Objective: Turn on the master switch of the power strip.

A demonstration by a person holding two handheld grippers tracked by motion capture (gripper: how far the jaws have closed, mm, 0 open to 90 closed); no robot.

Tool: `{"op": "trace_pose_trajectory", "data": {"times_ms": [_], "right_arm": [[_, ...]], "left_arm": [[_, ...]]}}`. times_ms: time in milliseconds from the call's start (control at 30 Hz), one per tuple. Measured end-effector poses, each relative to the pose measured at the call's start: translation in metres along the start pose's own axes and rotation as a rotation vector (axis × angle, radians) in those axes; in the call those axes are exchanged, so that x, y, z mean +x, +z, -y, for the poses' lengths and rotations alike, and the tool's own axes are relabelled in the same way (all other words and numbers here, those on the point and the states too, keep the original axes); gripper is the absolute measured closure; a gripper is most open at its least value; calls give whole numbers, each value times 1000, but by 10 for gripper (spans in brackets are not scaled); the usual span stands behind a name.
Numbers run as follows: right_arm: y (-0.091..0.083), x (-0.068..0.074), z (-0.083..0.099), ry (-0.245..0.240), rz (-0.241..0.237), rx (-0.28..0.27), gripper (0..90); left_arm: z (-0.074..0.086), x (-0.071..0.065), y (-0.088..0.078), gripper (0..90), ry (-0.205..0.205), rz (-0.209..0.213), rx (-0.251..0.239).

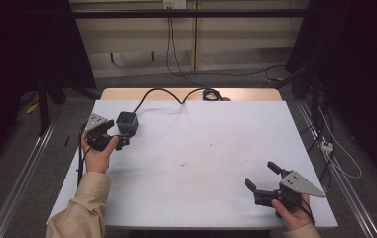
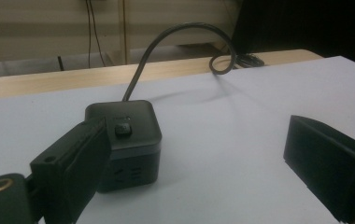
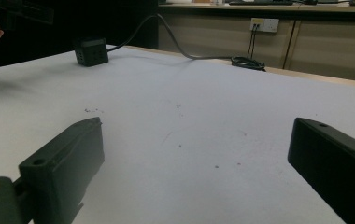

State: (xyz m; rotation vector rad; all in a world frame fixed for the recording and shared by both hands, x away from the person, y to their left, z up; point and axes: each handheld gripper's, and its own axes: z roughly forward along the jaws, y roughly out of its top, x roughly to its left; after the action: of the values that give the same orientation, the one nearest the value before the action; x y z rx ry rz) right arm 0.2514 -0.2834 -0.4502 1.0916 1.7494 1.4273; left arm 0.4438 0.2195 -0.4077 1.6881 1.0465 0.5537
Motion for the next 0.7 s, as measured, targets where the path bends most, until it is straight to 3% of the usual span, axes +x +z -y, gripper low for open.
{"op": "trace_pose_trajectory", "data": {"times_ms": [167,300,333,400,700], "right_arm": [[0,0,0,2,1,-1,31],[-1,0,0,1,0,-2,31],[-1,0,0,1,0,-2,31],[-1,0,0,2,0,-2,31],[-1,0,0,1,-1,-3,32]], "left_arm": [[-7,0,2,76,27,-3,10],[-9,-2,4,87,14,3,1],[-11,-2,6,88,31,1,12],[-12,-3,8,93,19,7,5],[-17,-2,12,119,36,1,19]]}}
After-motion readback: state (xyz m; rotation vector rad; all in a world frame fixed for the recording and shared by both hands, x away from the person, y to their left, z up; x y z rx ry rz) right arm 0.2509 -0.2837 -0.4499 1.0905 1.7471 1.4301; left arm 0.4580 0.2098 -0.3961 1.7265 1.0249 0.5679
